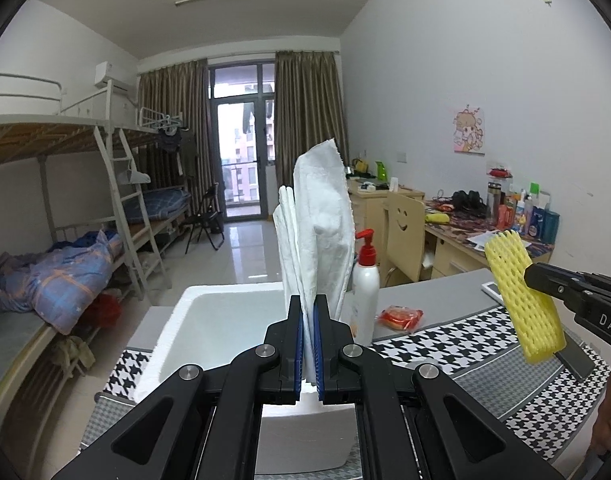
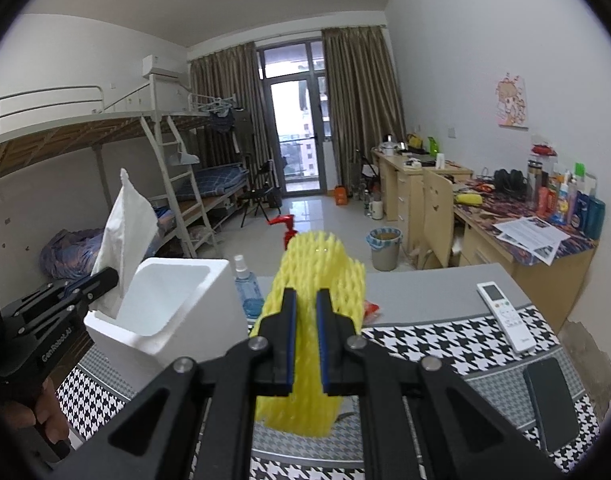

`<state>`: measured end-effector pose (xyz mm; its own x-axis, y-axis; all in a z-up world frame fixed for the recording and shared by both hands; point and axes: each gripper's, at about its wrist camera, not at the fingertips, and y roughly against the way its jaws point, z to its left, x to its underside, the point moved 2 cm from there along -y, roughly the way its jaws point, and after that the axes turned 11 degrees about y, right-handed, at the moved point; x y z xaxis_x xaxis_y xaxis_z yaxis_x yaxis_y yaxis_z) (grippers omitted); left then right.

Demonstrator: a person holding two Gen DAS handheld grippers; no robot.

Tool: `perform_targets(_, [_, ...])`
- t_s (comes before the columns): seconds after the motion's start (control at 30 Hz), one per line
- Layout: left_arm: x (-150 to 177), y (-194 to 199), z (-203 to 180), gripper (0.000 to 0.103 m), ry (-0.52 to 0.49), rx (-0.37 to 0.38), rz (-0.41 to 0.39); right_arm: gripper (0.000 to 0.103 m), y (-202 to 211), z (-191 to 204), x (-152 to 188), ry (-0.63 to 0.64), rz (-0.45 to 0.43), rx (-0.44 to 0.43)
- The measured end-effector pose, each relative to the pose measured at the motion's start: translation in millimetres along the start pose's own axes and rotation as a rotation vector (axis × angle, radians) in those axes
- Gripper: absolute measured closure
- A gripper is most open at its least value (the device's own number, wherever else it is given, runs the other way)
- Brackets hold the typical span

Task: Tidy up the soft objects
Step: 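Lift the tissues and mesh sleeve and carry both over the foam box, then lower the white tissues into the foam box and open the left tool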

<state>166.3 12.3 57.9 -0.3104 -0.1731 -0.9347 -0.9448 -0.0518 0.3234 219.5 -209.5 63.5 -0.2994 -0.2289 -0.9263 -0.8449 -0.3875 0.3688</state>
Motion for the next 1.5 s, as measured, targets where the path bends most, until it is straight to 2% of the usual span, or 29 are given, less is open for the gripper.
perform_targets(0.4, [-2.5, -3.3, 14.6, 0.098, 0.015, -0.067, 0.009, 0.091, -20.8, 29.0, -11.8, 0.025, 0.013, -0.103])
perform_targets(0.73, [-5.2, -12.8, 28.1, 0.098, 0.040, -0.094, 0.022, 0.091, -27.3, 48.3, -18.7, 0.056, 0.008, -0.143])
perform_targets(1.13, [-6.6, -36.4, 35.8, 0.098, 0.058, -0.095, 0.075, 0.091, -32.6, 58.9, -22.5, 0.070, 0.014, -0.144])
perform_targets(1.5, [-8.2, -51.9, 43.0, 0.098, 0.062, -0.084, 0.098, 0.091, -46.6, 66.2, -24.7, 0.082, 0.054, -0.117])
